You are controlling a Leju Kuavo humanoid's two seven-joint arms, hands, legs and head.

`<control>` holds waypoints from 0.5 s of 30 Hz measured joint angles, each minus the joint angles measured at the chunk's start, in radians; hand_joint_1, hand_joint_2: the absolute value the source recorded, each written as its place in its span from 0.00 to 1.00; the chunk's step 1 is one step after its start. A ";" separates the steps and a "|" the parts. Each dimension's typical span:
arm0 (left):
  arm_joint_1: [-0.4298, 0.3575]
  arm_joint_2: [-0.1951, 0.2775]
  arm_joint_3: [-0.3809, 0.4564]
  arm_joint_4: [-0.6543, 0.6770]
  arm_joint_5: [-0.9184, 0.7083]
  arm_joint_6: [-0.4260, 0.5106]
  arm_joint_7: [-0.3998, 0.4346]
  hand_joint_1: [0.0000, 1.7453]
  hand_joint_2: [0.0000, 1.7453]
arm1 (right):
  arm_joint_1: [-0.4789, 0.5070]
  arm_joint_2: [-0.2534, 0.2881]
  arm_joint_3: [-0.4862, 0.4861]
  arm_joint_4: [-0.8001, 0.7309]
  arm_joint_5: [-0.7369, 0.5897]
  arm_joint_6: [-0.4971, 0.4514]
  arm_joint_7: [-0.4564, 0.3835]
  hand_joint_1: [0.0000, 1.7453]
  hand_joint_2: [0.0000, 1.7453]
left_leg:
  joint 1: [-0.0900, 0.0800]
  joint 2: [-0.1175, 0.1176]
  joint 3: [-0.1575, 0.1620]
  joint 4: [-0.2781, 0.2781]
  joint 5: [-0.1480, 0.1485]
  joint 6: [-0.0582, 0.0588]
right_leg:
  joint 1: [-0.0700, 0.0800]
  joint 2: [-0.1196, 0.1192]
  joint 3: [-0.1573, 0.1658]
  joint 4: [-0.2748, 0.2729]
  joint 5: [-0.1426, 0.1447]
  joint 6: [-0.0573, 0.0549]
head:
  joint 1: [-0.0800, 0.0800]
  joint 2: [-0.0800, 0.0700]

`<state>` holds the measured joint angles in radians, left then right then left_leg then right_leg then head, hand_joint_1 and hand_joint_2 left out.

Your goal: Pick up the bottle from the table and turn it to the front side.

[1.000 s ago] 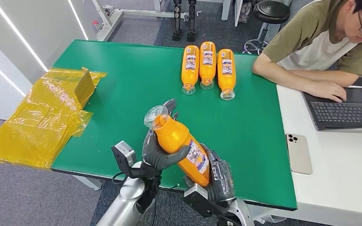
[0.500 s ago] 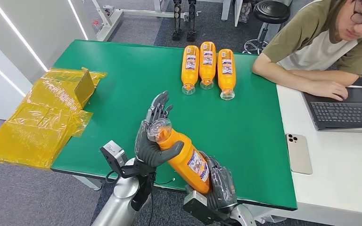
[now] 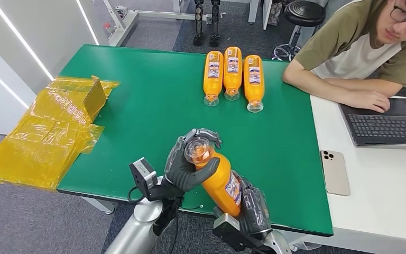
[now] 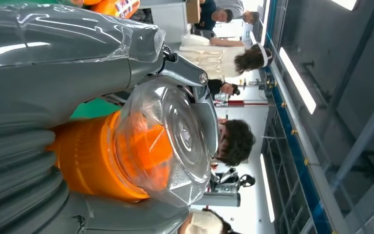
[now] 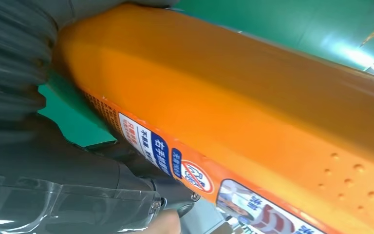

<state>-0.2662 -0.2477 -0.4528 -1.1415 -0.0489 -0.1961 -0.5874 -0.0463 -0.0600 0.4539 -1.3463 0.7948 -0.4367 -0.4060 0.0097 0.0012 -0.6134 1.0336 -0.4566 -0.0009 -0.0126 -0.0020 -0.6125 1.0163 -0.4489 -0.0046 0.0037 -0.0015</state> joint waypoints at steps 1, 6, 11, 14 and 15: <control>-0.004 0.000 -0.003 0.006 -0.002 -0.001 0.001 1.00 1.00 | 0.000 0.000 0.000 0.002 -0.002 -0.003 -0.001 1.00 1.00 | 0.000 0.000 0.000 0.000 0.000 0.000 | 0.000 0.000 0.000 0.000 0.000 0.000 | 0.000 0.000; -0.025 -0.001 -0.027 0.044 -0.036 0.003 0.031 1.00 1.00 | 0.007 -0.001 -0.001 0.008 -0.021 -0.031 -0.010 1.00 1.00 | 0.000 -0.001 -0.001 0.000 0.000 0.000 | 0.000 -0.001 0.000 0.000 0.000 0.000 | 0.000 0.000; -0.034 -0.002 -0.043 0.065 -0.052 0.011 0.035 1.00 1.00 | 0.019 -0.001 -0.002 0.008 -0.025 -0.037 -0.011 1.00 1.00 | 0.000 -0.001 -0.001 0.000 0.000 0.000 | 0.000 -0.001 0.000 0.000 0.000 0.000 | 0.000 0.000; -0.036 -0.002 -0.047 0.071 -0.053 0.012 0.036 1.00 1.00 | 0.021 -0.001 -0.002 0.008 -0.025 -0.037 -0.012 1.00 1.00 | 0.000 -0.001 -0.001 0.000 0.000 0.000 | 0.000 -0.001 0.000 0.000 0.000 0.001 | 0.000 0.000; -0.036 -0.002 -0.048 0.072 -0.054 0.012 0.037 1.00 1.00 | 0.021 -0.001 -0.002 0.008 -0.025 -0.038 -0.012 1.00 1.00 | 0.000 -0.001 -0.001 0.000 0.000 0.000 | 0.000 -0.001 0.000 0.000 0.000 0.001 | 0.000 0.000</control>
<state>-0.3022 -0.2499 -0.5013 -1.0691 -0.1027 -0.1843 -0.5505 -0.0249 -0.0614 0.4520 -1.3382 0.7695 -0.4743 -0.4177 0.0097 0.0004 -0.6143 1.0336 -0.4568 -0.0005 -0.0126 -0.0032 -0.6125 1.0164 -0.4492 -0.0041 0.0038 -0.0015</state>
